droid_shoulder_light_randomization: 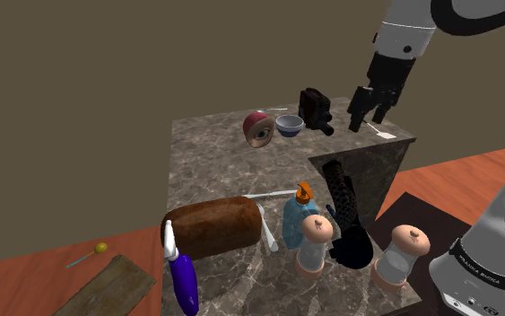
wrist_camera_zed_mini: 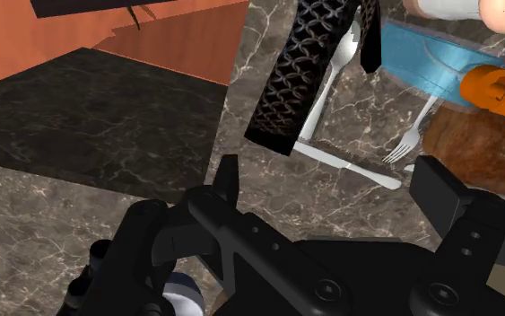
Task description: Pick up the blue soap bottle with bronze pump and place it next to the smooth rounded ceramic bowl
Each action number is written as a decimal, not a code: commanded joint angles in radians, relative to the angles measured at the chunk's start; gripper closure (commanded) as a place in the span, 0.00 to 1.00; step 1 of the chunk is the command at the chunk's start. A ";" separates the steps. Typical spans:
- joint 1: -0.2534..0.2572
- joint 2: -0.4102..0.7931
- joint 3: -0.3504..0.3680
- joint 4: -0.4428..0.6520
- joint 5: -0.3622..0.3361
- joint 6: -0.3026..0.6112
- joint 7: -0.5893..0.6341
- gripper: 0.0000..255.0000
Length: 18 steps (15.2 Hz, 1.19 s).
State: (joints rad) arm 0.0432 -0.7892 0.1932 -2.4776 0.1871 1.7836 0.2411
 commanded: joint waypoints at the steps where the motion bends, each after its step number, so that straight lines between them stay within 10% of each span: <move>1: 0.017 0.029 0.047 -0.009 0.021 0.048 0.031 0.00; 18: 0.073 0.324 0.381 -0.008 0.069 0.395 0.260 0.00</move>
State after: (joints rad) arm 0.1169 -0.4726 0.5682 -2.4768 0.2560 2.1616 0.4992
